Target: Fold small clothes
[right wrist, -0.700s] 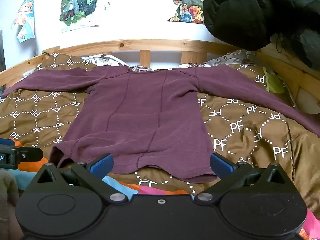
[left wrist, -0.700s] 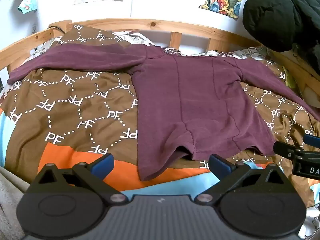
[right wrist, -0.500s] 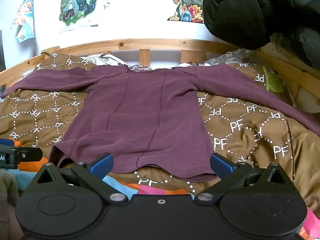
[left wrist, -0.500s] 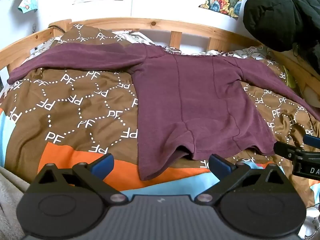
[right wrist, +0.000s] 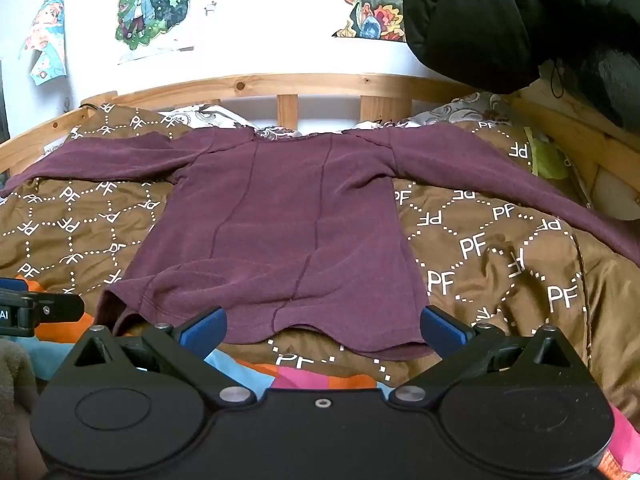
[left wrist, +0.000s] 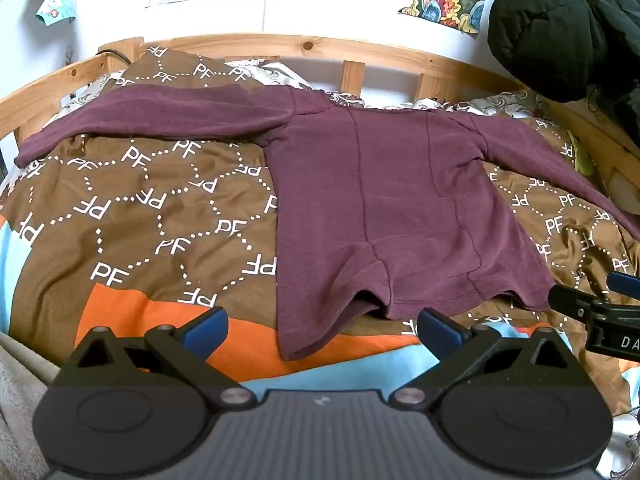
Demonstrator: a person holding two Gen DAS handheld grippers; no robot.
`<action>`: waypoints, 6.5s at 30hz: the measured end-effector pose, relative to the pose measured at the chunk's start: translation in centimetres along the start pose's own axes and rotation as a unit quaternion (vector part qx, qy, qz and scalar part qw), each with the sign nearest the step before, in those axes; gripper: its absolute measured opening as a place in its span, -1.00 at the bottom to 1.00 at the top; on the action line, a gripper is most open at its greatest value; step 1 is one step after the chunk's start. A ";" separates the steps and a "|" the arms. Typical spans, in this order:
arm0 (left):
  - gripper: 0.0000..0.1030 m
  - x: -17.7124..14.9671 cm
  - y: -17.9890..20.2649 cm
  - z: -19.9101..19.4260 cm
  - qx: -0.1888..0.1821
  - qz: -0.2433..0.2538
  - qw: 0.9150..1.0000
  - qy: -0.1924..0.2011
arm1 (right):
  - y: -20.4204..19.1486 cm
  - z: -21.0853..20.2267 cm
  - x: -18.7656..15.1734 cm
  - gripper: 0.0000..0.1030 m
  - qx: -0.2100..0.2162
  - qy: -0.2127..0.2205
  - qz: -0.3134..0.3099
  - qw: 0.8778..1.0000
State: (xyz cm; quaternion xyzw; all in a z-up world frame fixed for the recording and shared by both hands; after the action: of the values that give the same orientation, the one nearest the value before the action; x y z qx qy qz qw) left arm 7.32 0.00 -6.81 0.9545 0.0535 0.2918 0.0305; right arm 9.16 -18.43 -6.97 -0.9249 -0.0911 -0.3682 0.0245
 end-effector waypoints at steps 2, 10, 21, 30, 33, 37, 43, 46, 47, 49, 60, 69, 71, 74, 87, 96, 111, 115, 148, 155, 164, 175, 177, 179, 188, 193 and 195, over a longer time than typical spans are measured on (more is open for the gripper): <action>0.99 0.0 0.0 0.0 0.000 0.000 1.000 0.000 | 0.0 0.0 0.0 0.99 0.000 0.000 0.000 1.000; 0.99 0.0 0.0 0.0 0.000 0.000 1.000 -0.001 | 0.1 0.0 0.1 0.99 0.000 -0.002 0.001 1.000; 0.99 0.0 0.0 0.0 0.000 0.000 1.000 -0.002 | 0.0 0.2 -0.1 0.99 0.000 -0.004 0.002 1.000; 0.99 0.0 0.0 0.0 0.000 0.000 1.000 -0.002 | 0.1 0.2 -0.2 0.99 0.001 -0.006 0.003 1.000; 0.99 0.0 0.0 0.0 0.000 0.000 1.000 -0.002 | 0.2 0.6 -0.5 0.99 0.000 -0.009 0.004 1.000; 0.99 0.0 0.0 0.0 0.001 -0.001 1.000 -0.003 | 0.1 0.4 -0.4 0.99 0.001 -0.010 0.003 1.000; 0.99 -0.8 -0.6 0.5 0.002 -0.002 1.000 -0.003 | 0.1 0.4 -0.4 0.99 0.001 -0.011 0.004 1.000; 0.99 -0.8 -0.6 0.5 0.002 -0.003 1.000 -0.003 | 0.1 0.4 -0.5 0.99 0.001 -0.012 0.004 1.000; 0.99 -0.9 -0.7 0.5 0.002 -0.003 1.000 -0.003 | 0.0 0.5 -0.5 0.99 0.001 -0.013 0.003 1.000; 0.99 -0.6 -0.4 0.4 0.002 -0.003 1.000 -0.003 | 0.0 0.5 -0.4 0.99 0.002 -0.014 0.002 1.000; 0.99 -0.6 -0.4 0.4 0.001 -0.003 1.000 -0.004 | 0.0 0.6 -0.4 0.99 0.002 -0.015 0.002 1.000; 0.99 -0.5 -0.3 0.4 0.001 -0.003 1.000 -0.005 | 0.0 0.6 -0.5 0.99 0.003 -0.015 0.003 1.000; 0.99 -0.5 -0.3 0.4 0.001 -0.003 1.000 -0.005 | 0.0 0.7 -0.5 0.99 0.003 -0.016 0.003 1.000; 0.99 -0.5 -0.3 0.5 0.002 -0.003 1.000 -0.005 | 0.0 0.7 -0.5 0.99 0.003 -0.016 0.003 1.000; 0.99 -0.8 -0.5 1.1 0.008 -0.002 1.000 -0.019 | 0.1 1.0 -0.8 0.99 0.005 -0.026 0.011 1.000; 0.99 -0.2 -0.8 2.2 0.026 -0.004 0.998 -0.057 | 0.8 1.4 0.1 0.99 -0.013 -0.020 -0.009 1.000; 0.99 6.1 0.2 3.2 0.041 0.032 0.997 -0.061 | 9.6 2.7 6.9 0.99 -0.040 -0.021 0.077 0.996; 0.99 8.2 1.5 4.1 0.028 0.060 0.996 -0.052 | 11.9 3.7 8.0 0.99 -0.053 -0.018 0.100 0.993; 0.99 12.5 0.5 15.5 -0.038 0.070 0.993 -0.082 | 30.3 7.3 7.6 0.78 -0.178 0.007 0.332 0.926; 0.99 11.9 0.2 16.6 -0.059 0.045 0.993 -0.095 | 33.2 9.5 6.7 0.69 -0.186 0.022 0.404 0.895; 0.99 11.6 0.6 17.0 -0.055 0.057 0.993 -0.090 | 36.5 10.6 7.6 0.36 -0.212 0.055 0.490 0.844; 0.99 12.5 -0.3 16.5 -0.065 0.032 0.994 -0.083 | 34.6 8.0 11.5 -0.90 -0.317 0.095 0.359 0.872; 0.99 12.8 -0.6 16.2 -0.065 0.026 0.995 -0.076 | 32.8 6.9 13.6 -0.92 -0.319 0.123 0.308 0.888; 0.99 13.3 -0.9 15.7 -0.067 0.020 0.995 -0.068 | 30.3 6.1 15.9 -0.92 -0.318 0.150 0.246 0.903; 0.99 15.0 -2.6 13.8 -0.054 -0.001 0.998 -0.031 | 13.6 6.1 23.5 -0.94 -0.228 0.238 -0.048 0.943; 0.99 15.8 -4.1 13.3 -0.080 -0.044 0.996 -0.021 | 3.9 8.0 22.8 -0.95 -0.170 0.247 -0.206 0.931; 0.99 16.1 -4.6 13.2 -0.090 -0.061 0.994 -0.017 | 0.7 9.0 21.4 -0.95 -0.154 0.239 -0.262 0.922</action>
State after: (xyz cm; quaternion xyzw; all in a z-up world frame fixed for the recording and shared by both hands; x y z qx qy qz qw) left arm 27.58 6.14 -9.26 0.9477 0.0843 0.2765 0.1351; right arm 30.59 -14.87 1.14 -0.7450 -0.2639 -0.5810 -0.1943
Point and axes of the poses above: each gripper's, at about its wrist camera, not at the fingertips, and z roughly the way its jaws point, y to its right, x to its top, the point moved 10 cm from there along z, roughly the way its jaws point, and after that the axes turned 13 degrees about -y, right-handed, at the moved point
